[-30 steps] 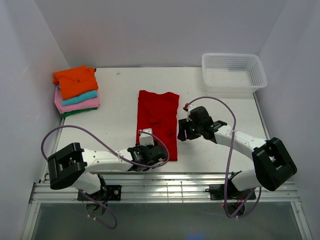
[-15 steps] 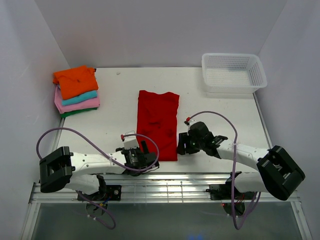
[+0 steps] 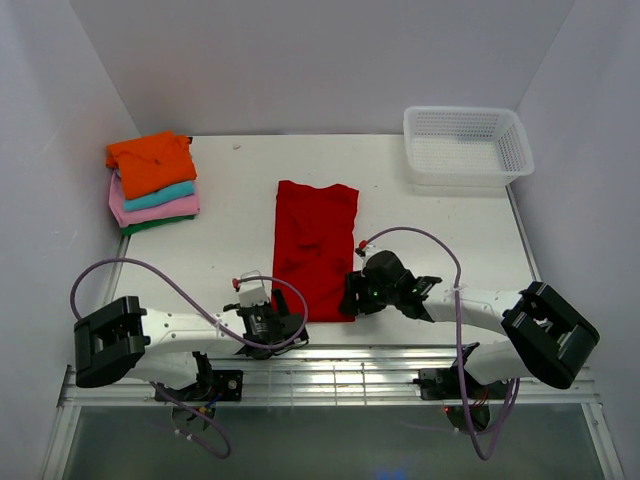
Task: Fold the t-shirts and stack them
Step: Fold the tshirt
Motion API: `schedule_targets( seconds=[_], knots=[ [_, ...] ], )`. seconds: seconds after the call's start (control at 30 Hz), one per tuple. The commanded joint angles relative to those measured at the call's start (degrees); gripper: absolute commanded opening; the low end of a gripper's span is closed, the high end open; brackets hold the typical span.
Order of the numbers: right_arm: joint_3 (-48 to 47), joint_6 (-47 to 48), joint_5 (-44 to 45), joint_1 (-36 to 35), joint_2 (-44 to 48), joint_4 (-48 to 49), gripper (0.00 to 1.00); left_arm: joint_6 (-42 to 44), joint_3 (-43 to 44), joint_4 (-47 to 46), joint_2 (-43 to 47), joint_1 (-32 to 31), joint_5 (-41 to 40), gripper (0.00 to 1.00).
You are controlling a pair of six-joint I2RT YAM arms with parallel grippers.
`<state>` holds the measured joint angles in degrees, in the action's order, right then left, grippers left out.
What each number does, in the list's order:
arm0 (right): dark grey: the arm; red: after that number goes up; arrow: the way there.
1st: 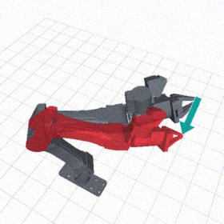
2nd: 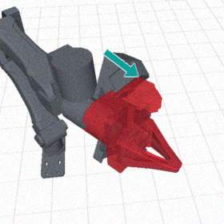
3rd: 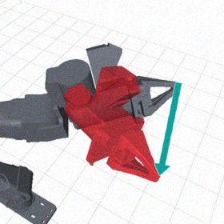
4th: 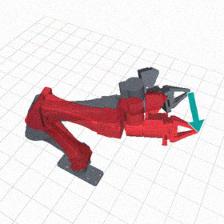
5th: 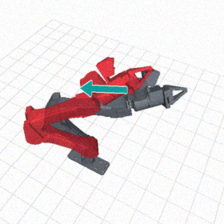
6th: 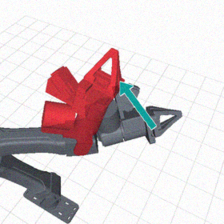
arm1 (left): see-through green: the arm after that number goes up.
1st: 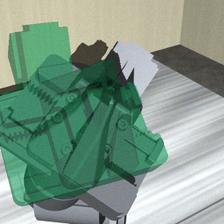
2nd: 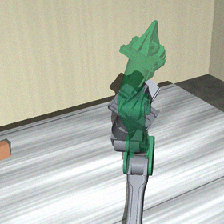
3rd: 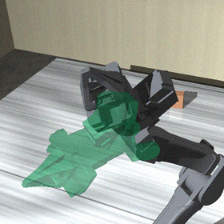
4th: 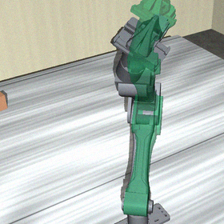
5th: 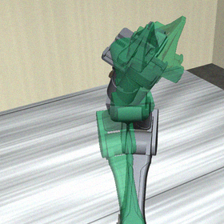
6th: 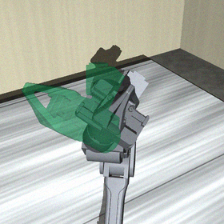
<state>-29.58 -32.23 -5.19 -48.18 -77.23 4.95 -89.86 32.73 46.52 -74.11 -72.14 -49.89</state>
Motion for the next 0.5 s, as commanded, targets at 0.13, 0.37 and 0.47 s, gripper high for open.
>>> schedule_targets(
  seconds=[0.13, 0.37, 0.47],
  knots=[
    [-0.8, -1.6, 2.6, -2.1, -0.5, -0.7, 0.61, 11.6, -7.9, -20.1, 8.4, 0.4, 3.2, 0.98],
    [-1.3, -1.9, 3.5, -3.1, -0.2, -1.6, 0.61, 21.4, -13.7, -33.1, 9.9, 3.5, 8.1, 0.98],
    [-1.7, -1.9, 4.0, -3.5, -0.3, -2.0, 0.61, 26.0, -15.7, -39.0, 10.3, 6.5, 11.5, 0.98]
  ],
)
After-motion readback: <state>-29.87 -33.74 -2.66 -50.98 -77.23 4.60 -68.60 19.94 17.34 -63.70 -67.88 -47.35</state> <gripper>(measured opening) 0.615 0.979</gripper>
